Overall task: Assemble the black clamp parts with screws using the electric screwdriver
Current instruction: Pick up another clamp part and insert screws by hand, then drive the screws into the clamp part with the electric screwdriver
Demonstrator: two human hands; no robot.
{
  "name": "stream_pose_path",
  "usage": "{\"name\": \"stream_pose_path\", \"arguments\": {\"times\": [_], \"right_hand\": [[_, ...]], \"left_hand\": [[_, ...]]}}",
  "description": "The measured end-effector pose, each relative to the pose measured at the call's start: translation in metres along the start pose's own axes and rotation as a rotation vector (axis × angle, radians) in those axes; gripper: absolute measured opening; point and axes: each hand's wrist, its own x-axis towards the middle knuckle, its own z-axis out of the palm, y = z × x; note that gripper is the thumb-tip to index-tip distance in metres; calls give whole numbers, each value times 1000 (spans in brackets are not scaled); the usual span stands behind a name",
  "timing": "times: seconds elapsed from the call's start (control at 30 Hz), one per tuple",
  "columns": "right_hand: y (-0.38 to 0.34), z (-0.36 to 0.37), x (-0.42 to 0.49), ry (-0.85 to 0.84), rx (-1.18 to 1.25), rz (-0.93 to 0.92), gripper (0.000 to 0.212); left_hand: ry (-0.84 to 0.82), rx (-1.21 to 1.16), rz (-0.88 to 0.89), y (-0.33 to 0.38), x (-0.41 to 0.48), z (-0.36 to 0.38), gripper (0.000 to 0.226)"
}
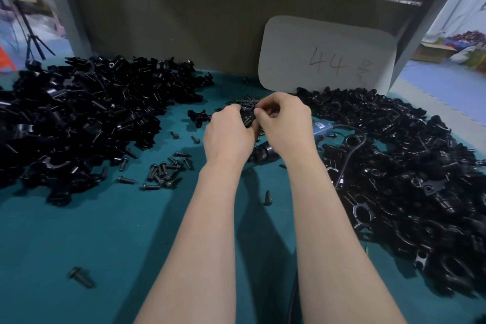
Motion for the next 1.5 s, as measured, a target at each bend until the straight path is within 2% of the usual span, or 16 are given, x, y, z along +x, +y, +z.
{"name": "stream_pose_path", "arguments": {"times": [0.13,0.3,0.43,0.63,0.77,0.93,1.1,1.33,1.43,1.5], "right_hand": [[-1,0,0,31,51,-24,5],[0,0,2,-62,54,-82,9],[4,-2,2,1,45,-47,6],[2,3,3,-48,-136,-18,24],[4,-2,3,-81,-110,-15,30],[6,-8,2,-156,-42,19,10],[5,-4,2,-147,-106,-65,8],[7,3,1,-200,-126,-108,18],[8,6,1,-179,-103,-88,20],[13,6,1,-120,-62,-13,30]], "left_hand": [[9,-2,3,1,0,-1,26],[46,-81,-12,-4,2,-5,26],[24,-89,9,1,1,-3,25],[3,-48,-3,0,1,-2,32],[-6,-37,-24,-1,2,0,32],[6,-19,-33,-3,1,-1,24],[0,-5,-15,-1,2,-3,23],[12,26,-17,1,3,-7,28],[20,1,-25,-1,3,-7,25],[18,-101,-59,-3,3,-5,22]]}}
